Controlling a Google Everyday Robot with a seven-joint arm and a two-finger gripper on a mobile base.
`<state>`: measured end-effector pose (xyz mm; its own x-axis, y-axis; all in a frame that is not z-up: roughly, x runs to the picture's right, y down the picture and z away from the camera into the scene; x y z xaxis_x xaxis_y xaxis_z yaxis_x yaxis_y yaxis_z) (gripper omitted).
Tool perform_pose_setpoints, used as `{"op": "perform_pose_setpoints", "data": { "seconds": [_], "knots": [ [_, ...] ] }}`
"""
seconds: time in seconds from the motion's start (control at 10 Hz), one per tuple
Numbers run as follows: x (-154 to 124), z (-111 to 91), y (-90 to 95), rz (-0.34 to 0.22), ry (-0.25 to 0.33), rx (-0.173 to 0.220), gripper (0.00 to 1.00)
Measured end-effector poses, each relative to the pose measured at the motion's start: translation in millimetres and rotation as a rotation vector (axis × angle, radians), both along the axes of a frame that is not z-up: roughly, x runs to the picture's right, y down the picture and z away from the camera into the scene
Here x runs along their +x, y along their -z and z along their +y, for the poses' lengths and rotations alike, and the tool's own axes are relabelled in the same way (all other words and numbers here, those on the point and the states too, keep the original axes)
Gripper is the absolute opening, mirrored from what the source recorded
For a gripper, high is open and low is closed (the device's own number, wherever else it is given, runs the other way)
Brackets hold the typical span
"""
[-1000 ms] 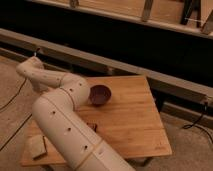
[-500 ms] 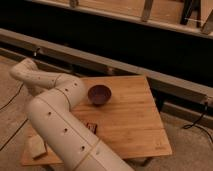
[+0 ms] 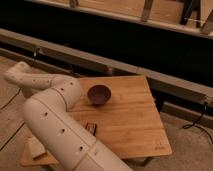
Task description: Drag the pepper across the table
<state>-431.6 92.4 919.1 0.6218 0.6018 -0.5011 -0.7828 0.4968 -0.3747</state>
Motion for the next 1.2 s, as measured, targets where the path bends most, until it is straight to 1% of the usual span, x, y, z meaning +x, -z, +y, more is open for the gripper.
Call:
{"op": "perform_pose_setpoints", "data": {
  "seconds": [0.4, 0.6, 0.8, 0.9, 1.0, 1.1, 1.2],
  "knots": [
    [-10, 14, 10.9, -0.053, 0.072, -0.007, 0.23],
    [-19, 24, 20.3, -0.095, 0.121, -0.009, 0.23],
    [-33, 36, 35.0, -0.153, 0.178, -0.014, 0.24],
    [-39, 39, 41.7, -0.178, 0.207, -0.011, 0.29],
    [-42, 43, 48.0, -0.204, 0.242, -0.01, 0.38],
    [-43, 48, 53.8, -0.223, 0.282, -0.013, 0.51],
    [-42, 53, 56.1, -0.23, 0.305, -0.02, 0.59]
  ]
}}
